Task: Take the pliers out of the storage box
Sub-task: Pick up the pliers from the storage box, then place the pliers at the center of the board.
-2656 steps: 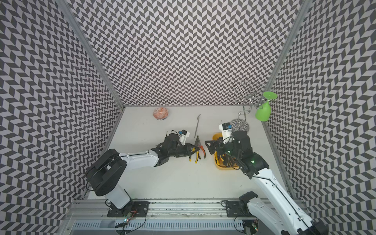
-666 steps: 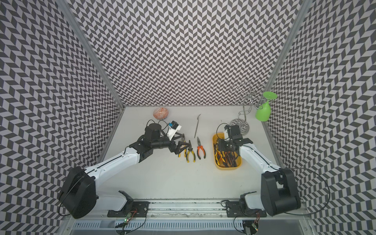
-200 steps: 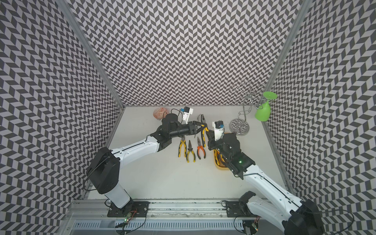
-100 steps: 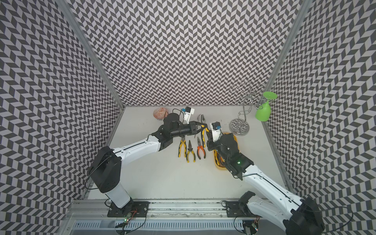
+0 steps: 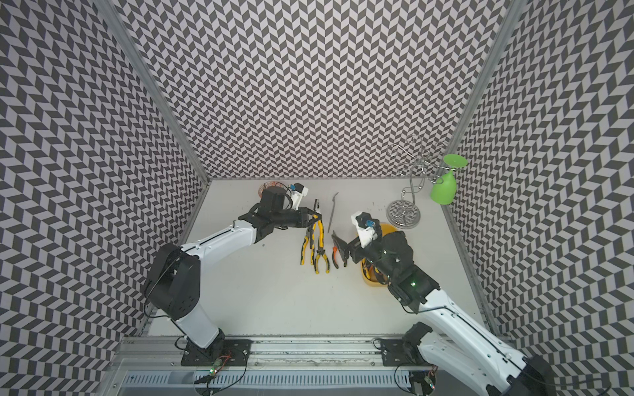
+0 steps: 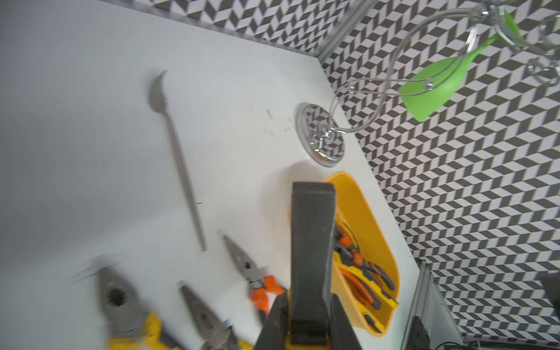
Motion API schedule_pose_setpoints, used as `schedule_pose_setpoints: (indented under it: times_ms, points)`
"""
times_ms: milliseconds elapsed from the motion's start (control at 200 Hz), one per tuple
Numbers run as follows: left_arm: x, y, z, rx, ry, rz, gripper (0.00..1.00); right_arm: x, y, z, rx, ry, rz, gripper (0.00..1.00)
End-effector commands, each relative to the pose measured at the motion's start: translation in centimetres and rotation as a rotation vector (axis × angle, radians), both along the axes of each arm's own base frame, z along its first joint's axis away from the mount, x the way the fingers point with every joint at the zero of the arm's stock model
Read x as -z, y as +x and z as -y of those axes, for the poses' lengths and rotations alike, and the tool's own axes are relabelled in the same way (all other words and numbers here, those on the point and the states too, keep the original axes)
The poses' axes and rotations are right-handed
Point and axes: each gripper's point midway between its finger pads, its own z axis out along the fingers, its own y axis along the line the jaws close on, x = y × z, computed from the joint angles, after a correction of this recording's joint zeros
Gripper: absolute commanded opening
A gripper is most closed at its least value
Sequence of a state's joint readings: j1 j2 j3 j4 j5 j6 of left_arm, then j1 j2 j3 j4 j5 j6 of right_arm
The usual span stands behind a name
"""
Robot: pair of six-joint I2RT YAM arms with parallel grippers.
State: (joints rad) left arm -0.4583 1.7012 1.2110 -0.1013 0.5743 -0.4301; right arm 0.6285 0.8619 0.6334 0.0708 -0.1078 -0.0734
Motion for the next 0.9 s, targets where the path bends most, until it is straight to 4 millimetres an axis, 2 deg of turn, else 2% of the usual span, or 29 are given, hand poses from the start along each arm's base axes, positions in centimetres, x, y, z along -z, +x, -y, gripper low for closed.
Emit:
schedule_pose_setpoints:
  times_ms: [0,195,265,356,526,691,896]
  points:
    - [-0.6,-1.3,-3.0,0.092,0.073,0.063,0.0,-0.5,-2.1,-3.0,-0.198,0.009,0.046,0.99]
    - [3.2,-1.4,-7.6,0.133,0.048,-0.077,0.0,0.4,-3.5,-6.3,-0.356,-0.025,0.053,0.99]
    - [4.2,-1.3,-8.7,0.131,0.004,-0.122,0.0,0.9,-4.4,-7.4,-0.438,-0.035,0.042,1.0]
    - [5.8,-1.0,-9.6,0.105,-0.001,-0.165,0.0,1.4,-4.4,-8.1,-0.473,-0.044,0.019,0.99]
    - [7.8,0.0,-9.5,0.061,-0.036,-0.242,0.0,2.1,-3.8,-8.4,-0.468,-0.081,0.01,0.99]
    - [10.6,0.2,-9.2,0.055,-0.054,-0.323,0.0,3.8,-3.4,-8.4,-0.458,-0.128,-0.044,0.99]
    - [12.5,0.4,-9.4,0.024,-0.048,-0.36,0.0,5.3,-3.2,-8.0,-0.432,-0.176,-0.089,0.99]
